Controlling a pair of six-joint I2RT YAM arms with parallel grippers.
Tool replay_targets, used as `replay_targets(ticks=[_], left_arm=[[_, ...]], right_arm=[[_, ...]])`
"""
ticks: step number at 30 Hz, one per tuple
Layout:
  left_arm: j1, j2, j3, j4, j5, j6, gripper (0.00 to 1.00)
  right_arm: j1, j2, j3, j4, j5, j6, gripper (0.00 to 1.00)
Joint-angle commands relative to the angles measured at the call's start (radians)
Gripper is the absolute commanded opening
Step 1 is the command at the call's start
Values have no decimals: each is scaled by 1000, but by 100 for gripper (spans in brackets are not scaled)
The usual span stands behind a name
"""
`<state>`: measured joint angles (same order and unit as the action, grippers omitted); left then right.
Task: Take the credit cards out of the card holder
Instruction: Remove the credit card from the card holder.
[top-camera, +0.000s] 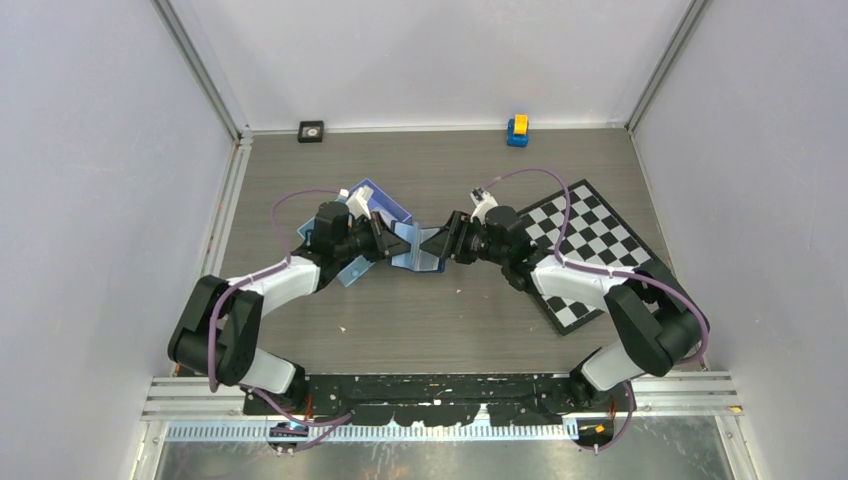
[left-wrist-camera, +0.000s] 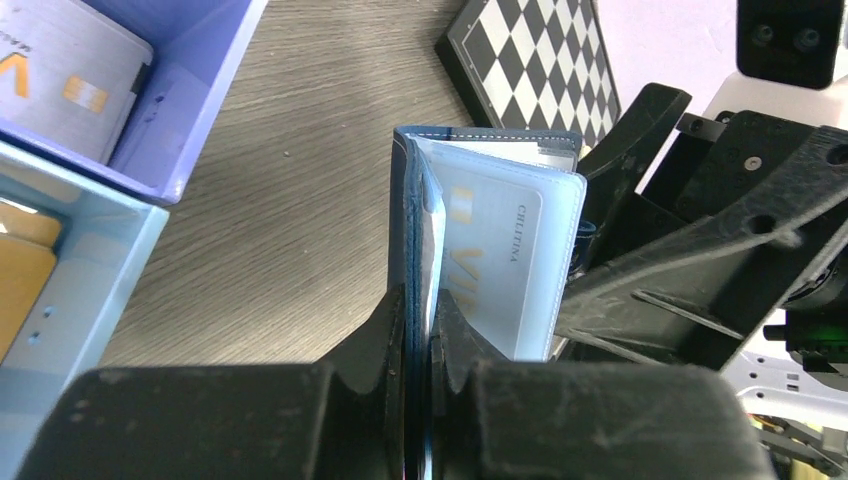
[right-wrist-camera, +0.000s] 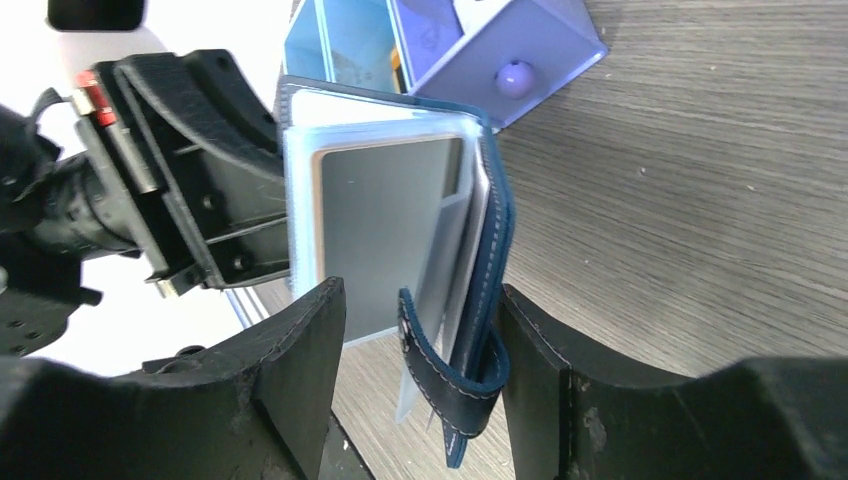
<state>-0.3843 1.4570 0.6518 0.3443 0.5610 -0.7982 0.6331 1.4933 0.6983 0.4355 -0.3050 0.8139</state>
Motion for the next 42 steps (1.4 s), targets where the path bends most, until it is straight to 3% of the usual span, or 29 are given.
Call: replay_targets(ticks=[1, 7, 12, 25, 30, 36, 42], left_arm=[[-2, -71, 36, -50, -58, 48, 0], [-2, -54, 39, -35, -45, 36, 0], [-2, -60, 39, -42, -45, 40, 0], [-2, -50, 40, -32, -35, 35, 0], [-2, -43, 42, -25, -28, 29, 0], [-2, -26, 46, -21, -18, 26, 0], [-2, -18, 48, -16, -9, 21, 0]], right_arm=[[3, 24, 46, -22, 23, -13, 60], [4, -1, 25, 16, 6, -12, 42], [4, -12, 4, 68, -15, 0, 59], [5, -24, -16, 125, -40, 5, 59], [5, -25, -18, 134, -48, 6, 50], [5, -39, -38, 189, -67, 17, 51], [5, -37, -36, 180, -61, 18, 37]])
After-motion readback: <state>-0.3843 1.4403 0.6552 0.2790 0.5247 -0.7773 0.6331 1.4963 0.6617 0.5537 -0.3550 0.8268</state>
